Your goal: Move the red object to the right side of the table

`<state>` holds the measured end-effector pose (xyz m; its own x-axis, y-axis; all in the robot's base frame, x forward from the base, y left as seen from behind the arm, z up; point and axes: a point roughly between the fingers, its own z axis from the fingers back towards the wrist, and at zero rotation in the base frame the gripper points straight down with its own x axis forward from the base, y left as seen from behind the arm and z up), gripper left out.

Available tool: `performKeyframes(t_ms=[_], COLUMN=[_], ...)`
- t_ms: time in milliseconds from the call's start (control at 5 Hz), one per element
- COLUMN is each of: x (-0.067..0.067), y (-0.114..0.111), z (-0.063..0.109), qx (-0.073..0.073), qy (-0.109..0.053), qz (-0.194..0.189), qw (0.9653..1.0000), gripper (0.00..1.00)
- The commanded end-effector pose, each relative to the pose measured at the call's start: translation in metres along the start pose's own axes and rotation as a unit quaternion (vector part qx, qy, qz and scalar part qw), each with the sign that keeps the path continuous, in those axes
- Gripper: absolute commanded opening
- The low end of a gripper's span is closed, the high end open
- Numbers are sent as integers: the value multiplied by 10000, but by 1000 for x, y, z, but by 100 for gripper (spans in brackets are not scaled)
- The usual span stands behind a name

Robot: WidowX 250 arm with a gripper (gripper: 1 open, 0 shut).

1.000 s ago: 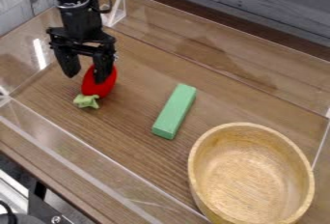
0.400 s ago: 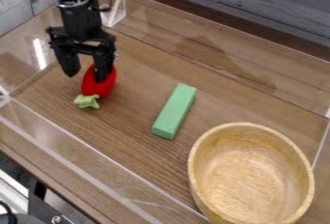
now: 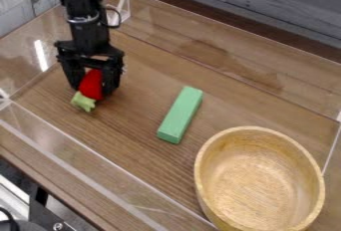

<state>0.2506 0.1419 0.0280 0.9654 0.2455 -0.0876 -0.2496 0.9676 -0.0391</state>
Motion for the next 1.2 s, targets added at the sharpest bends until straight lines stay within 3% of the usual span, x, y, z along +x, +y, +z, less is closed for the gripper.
performKeyframes(t_ms=[0, 400, 1000], x=[9, 17, 22], y=[1, -15, -9], z=[9, 33, 10], qx=[102, -60, 66], qy=[-225, -335, -301], qz=[12, 6, 11], qw=[9997, 9994, 9995], gripper=[0, 0, 0])
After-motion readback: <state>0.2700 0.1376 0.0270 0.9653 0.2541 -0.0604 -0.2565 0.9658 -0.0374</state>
